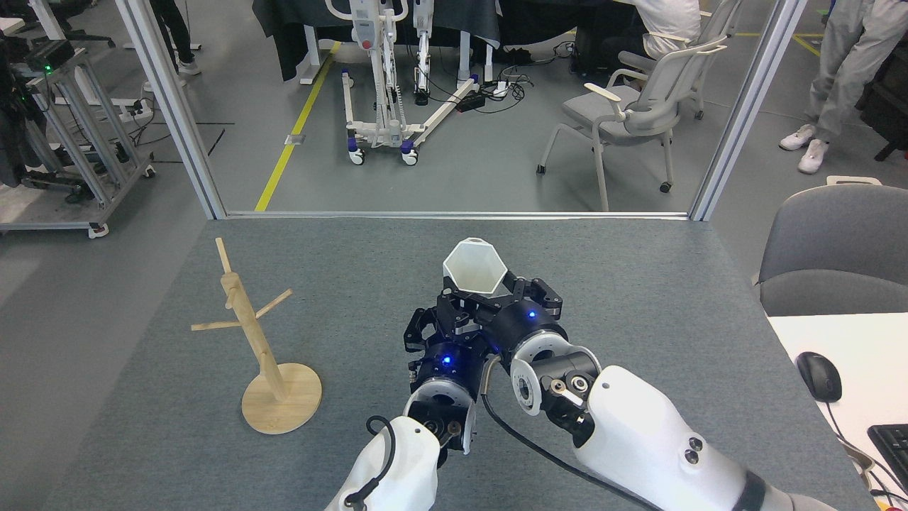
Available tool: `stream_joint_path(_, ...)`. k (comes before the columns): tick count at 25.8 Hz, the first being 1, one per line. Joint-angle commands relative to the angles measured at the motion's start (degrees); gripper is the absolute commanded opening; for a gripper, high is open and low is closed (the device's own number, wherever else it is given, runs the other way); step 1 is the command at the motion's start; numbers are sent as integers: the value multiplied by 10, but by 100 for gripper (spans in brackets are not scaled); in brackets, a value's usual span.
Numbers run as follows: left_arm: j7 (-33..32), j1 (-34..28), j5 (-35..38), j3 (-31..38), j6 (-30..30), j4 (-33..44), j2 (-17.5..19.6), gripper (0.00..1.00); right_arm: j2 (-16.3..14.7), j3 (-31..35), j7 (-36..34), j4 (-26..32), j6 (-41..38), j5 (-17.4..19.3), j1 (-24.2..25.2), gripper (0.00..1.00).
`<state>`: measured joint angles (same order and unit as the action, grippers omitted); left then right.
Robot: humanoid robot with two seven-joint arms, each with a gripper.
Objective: Hang cup on storage rack
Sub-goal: 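Grasp the white cup with the left gripper beside the right gripper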
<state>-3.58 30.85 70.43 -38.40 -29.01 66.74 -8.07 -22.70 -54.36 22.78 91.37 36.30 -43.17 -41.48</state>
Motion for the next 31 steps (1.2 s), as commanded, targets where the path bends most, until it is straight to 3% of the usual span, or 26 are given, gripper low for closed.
stream_joint_path(1,2,0,1,-1,16,3,0,40,0,0,4,-1,-4,0,2,0)
stream_joint_path(3,-1,0,2,-2,28,4,0,35,1,0,2,-4,-5,0,3,20)
stream_joint_path(7,-10,0,8,-4,48,8,0,20,1,0,-1,-4,-5,0,7,92)
stream_joint_path(8,-11,0,8,-4,51,8,0,18,1,1,-2,-3,-8,0,8,98)
stream_joint_path(12,-11,0,8,-4,62,9,0,12,1,2,-6,-2,-11,1,8,99)
stream_joint_path(31,-12,-1,9,-5,72,32,0,12,-3,4,-144,8,-11,-4,16,99)
